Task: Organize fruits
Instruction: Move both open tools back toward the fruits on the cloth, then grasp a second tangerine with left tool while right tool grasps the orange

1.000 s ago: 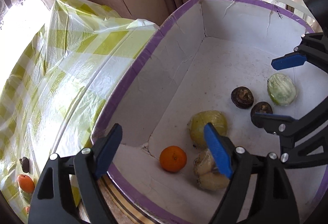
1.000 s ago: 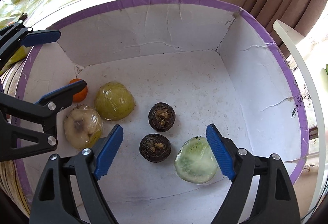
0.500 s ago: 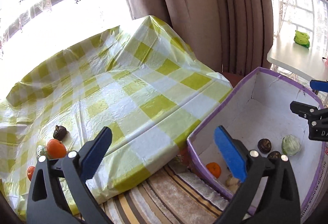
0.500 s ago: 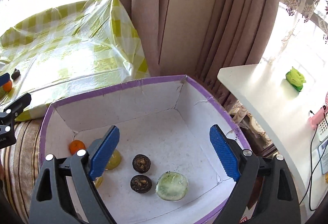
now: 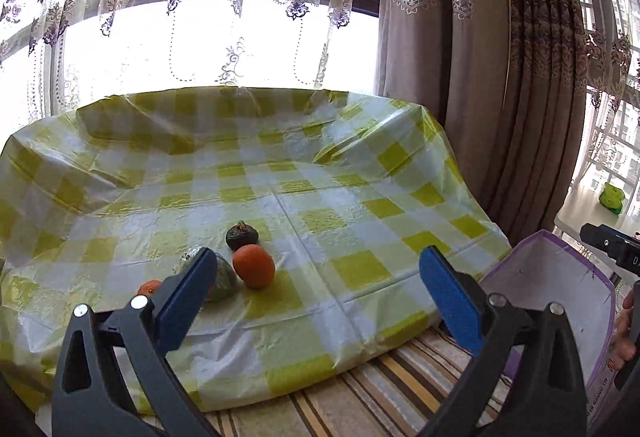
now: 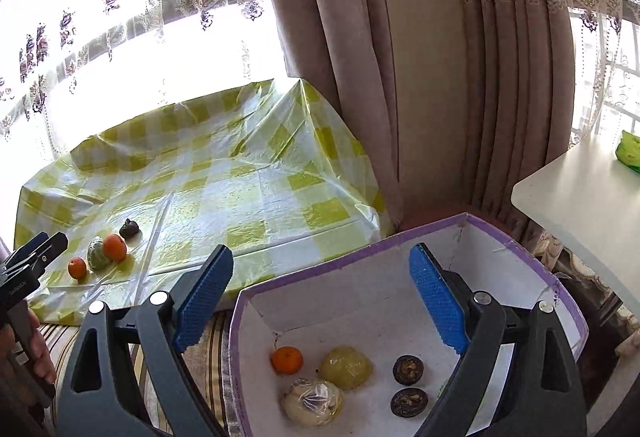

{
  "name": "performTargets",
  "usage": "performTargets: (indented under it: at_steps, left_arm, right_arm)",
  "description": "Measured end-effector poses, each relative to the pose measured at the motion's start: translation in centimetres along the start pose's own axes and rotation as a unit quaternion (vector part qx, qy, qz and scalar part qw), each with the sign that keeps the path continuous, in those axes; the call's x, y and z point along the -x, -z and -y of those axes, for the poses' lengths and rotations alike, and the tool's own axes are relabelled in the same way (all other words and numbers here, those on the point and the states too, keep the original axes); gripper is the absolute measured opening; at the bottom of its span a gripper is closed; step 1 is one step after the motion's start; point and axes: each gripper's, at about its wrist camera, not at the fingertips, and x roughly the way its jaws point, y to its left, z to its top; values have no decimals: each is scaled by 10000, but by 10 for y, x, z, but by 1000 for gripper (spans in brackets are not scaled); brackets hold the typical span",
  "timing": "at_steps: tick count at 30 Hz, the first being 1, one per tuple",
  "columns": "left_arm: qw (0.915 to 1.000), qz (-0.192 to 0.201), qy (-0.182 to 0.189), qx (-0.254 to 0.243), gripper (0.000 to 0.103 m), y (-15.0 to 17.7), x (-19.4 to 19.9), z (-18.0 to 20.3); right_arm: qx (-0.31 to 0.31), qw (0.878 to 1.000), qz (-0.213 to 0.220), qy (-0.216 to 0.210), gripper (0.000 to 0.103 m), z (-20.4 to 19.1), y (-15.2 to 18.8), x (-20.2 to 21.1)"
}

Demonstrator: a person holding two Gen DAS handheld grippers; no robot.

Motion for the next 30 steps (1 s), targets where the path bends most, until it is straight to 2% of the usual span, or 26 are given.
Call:
performTargets:
  at_steps: [5, 8, 13, 14, 17, 19, 22, 30]
  left_arm:
    - [9986, -25, -159, 508, 101, 7, 7, -47]
    - [9969, -130, -221, 747, 94, 11, 6, -70]
    - [9920, -398, -367, 1143, 90, 20, 3, -104]
    - [9909, -493, -394, 1188, 84, 21, 0, -109]
    - [9868, -742, -444, 1366, 76, 28, -8, -122]
    - [9844, -895, -341, 1477, 68, 30, -15, -128]
    - [9821, -1097, -397, 1480, 59, 32, -26, -133]
    - [9746, -1490, -502, 1595, 53, 37, -55, -146]
  right_arm:
    - [149, 9985, -66, -513, 87, -39, 6, -6]
    - [220, 9967, -244, -748, 87, -61, 11, -17]
    - [303, 9920, -518, -1115, 87, -94, 21, -37]
    - [302, 9906, -587, -1201, 87, -101, 23, -42]
    - [290, 9874, -773, -1352, 87, -118, 29, -58]
    - [311, 9851, -842, -1467, 87, -129, 32, -67]
    - [419, 9821, -920, -1587, 87, -149, 35, -79]
    - [646, 9748, -1073, -1846, 87, -191, 32, -109]
